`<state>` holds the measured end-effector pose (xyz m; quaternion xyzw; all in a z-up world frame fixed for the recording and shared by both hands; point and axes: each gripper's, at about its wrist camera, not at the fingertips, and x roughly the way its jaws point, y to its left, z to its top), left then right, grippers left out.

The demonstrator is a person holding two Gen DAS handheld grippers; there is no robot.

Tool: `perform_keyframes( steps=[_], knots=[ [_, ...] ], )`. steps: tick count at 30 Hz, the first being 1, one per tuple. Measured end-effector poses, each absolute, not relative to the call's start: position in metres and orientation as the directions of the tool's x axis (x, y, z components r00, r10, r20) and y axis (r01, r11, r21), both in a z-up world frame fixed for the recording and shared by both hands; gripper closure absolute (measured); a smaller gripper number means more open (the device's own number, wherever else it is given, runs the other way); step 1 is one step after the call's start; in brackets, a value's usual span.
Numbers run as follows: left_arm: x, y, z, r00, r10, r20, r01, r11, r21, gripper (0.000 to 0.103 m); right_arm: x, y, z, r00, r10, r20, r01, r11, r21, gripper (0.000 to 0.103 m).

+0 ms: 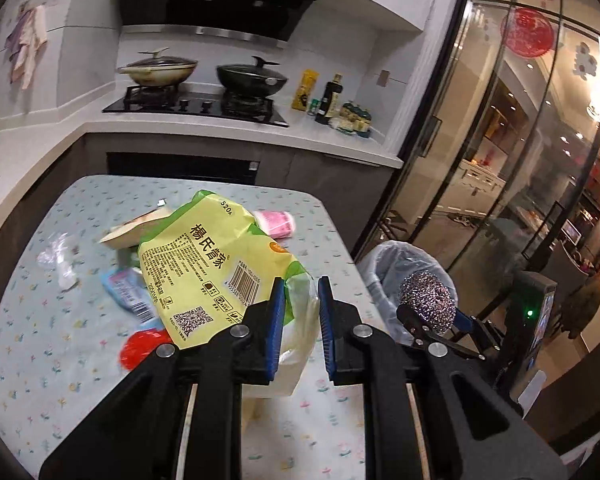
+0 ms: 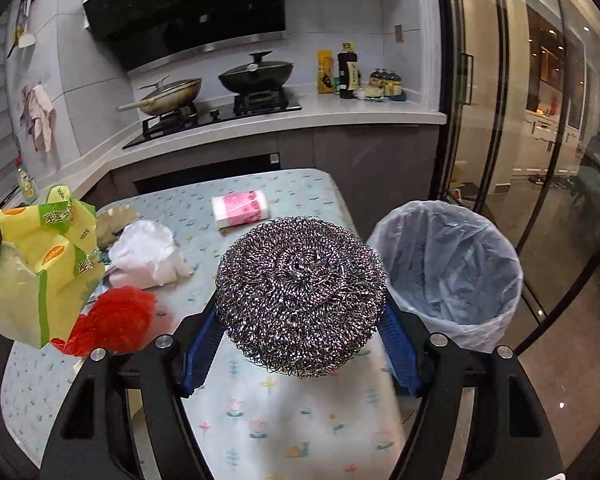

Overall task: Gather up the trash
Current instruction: 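Carry both items over the trash bin and open both tools to drop them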

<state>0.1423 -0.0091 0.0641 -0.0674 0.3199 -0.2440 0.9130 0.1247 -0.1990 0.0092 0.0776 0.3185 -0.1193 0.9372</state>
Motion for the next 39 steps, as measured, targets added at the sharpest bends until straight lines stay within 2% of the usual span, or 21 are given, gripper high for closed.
perform_keyframes(
  steps=[11,19,24,26,28,29,31,33,38,39],
  knots=[
    [0.172,-0.167,0.059,0.472,-0.678,-0.563,0.646,0.701,-0.302,0.087,0.118,-0.32,-0.003,0.709,-0.298,-0.639,0.444,0.893,0.075,0.034],
    [0.218,-0.253,0.024,0.323,-0.707,-0.629,0.685,0.633,-0.36,0.086,0.138,-0.373,-0.022,0.672,-0.308,-0.673,0.485,0.87,0.086,0.034],
    [0.242,-0.285,0.009,0.288,-0.718,-0.633,0.675,0.621,-0.397,0.086,0.15,-0.387,-0.036,0.656,-0.306,-0.689,0.496,0.864,0.088,0.034],
    [0.25,-0.295,0.004,0.278,-0.718,-0.638,0.666,0.623,-0.41,0.081,0.153,-0.393,-0.042,0.652,-0.298,-0.697,0.496,0.863,0.096,0.033],
    [0.257,-0.299,0.0,0.284,-0.709,-0.645,0.649,0.637,-0.415,0.065,0.16,-0.395,-0.047,0.649,-0.29,-0.703,0.494,0.864,0.099,0.033],
    [0.259,-0.298,-0.001,0.294,-0.704,-0.647,0.64,0.648,-0.414,0.062,0.164,-0.396,-0.05,0.646,-0.288,-0.707,0.492,0.865,0.098,0.032],
    [0.263,-0.297,-0.003,0.306,-0.698,-0.647,0.621,0.662,-0.42,0.047,0.17,-0.395,-0.053,0.648,-0.278,-0.709,0.482,0.871,0.098,0.03],
    [0.265,-0.292,-0.004,0.32,-0.69,-0.649,0.601,0.678,-0.424,0.041,0.178,-0.395,-0.055,0.649,-0.276,-0.709,0.475,0.875,0.094,0.03],
    [0.263,-0.279,-0.004,0.36,-0.667,-0.652,0.594,0.703,-0.39,0.04,0.187,-0.39,-0.052,0.664,-0.28,-0.694,0.469,0.878,0.095,0.026],
    [0.262,-0.276,-0.004,0.371,-0.662,-0.651,0.593,0.709,-0.382,0.036,0.187,-0.389,-0.049,0.671,-0.287,-0.683,0.468,0.879,0.091,0.023]
  ],
)
